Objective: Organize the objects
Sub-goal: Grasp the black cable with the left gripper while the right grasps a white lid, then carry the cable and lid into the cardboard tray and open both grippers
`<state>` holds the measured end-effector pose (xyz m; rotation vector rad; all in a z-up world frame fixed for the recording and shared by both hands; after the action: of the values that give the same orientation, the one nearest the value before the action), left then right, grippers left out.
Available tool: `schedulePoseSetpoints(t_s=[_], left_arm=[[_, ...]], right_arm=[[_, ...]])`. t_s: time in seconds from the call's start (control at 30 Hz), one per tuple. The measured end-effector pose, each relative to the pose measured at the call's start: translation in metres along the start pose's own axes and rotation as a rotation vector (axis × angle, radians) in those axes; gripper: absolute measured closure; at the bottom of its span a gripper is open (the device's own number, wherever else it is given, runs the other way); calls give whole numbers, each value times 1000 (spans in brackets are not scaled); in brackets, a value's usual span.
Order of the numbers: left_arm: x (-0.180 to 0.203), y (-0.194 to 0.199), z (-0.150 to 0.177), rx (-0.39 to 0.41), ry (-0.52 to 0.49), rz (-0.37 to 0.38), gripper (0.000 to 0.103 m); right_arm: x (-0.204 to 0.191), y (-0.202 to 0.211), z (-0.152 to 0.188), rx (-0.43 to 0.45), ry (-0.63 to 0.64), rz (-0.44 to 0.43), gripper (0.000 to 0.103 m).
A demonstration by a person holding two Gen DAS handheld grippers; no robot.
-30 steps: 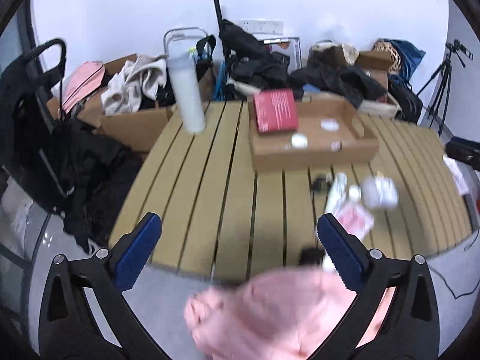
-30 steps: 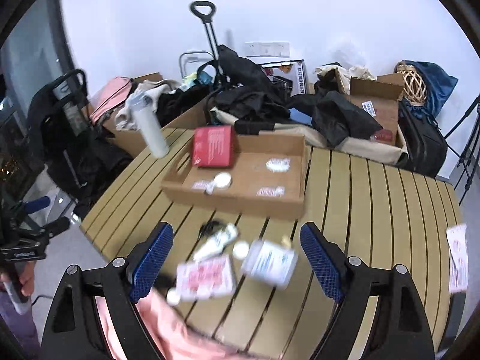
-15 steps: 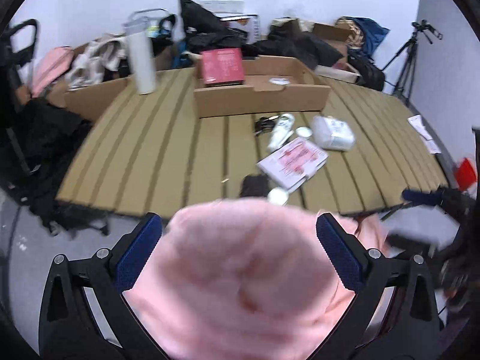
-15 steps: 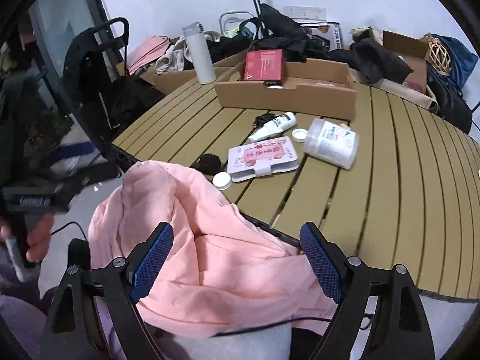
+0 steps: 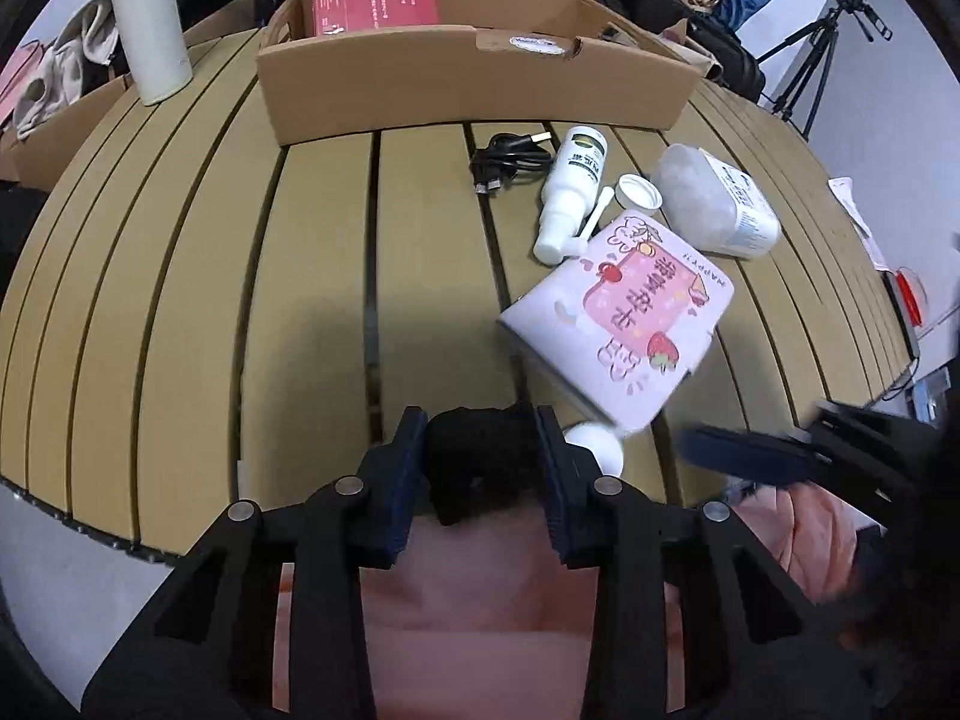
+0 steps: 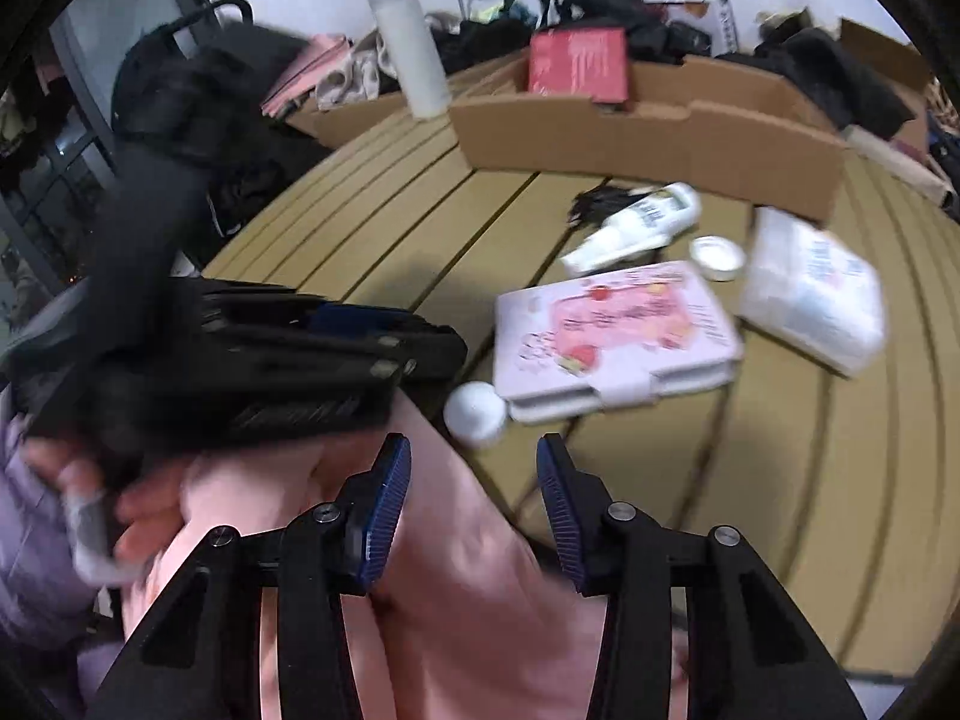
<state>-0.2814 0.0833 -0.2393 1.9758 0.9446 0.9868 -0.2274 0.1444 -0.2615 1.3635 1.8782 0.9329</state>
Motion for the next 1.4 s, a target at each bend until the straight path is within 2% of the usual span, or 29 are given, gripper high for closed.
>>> schedulePoseSetpoints(t_s=[0.07,0.17,0.27,0.4,0.53,0.73,0.97,1.1,1.2,1.4], left_arm=[[-12,18,4,50,28,-27,72],[-38,51,14,129,143,-14,72],[-56,71,23,164,210,-47,72],[-61,85,33,195,269,-72,72],[-50,95,39,206,244,-97,72],[-37,98,46,203,211,-129,71],[-29,122,52,244,199,-120,71],[-25,132,57,254,199,-125,71],[-15,142,58,267,181,-111,71],[24,139,49,284,87,-36,71]], right_arm=[[-8,-14,-4,-18,4,-4,56],[-15,-26,-6,-25,17,23,56],[-15,-30,-10,-4,14,57,63],[-14,-33,-14,15,23,98,71],[-21,-32,-10,5,138,179,71],[-27,-34,-13,10,207,278,72],[-20,-32,-8,-8,166,196,72],[-8,-21,-3,-1,75,144,72],[5,9,7,31,31,106,72],[51,84,31,95,-34,156,72]])
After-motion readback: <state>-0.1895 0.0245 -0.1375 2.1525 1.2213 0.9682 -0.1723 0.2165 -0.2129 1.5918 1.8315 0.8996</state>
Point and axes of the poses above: each gripper's, at about its wrist camera, not at the fingertips, and y roughly against the way its jaws point, x to its right, z to its underside, the point moved 8 cm from there along -y, roughly the way its jaws point, and after that the axes turned 11 degrees about z, right-handed, at the moved point
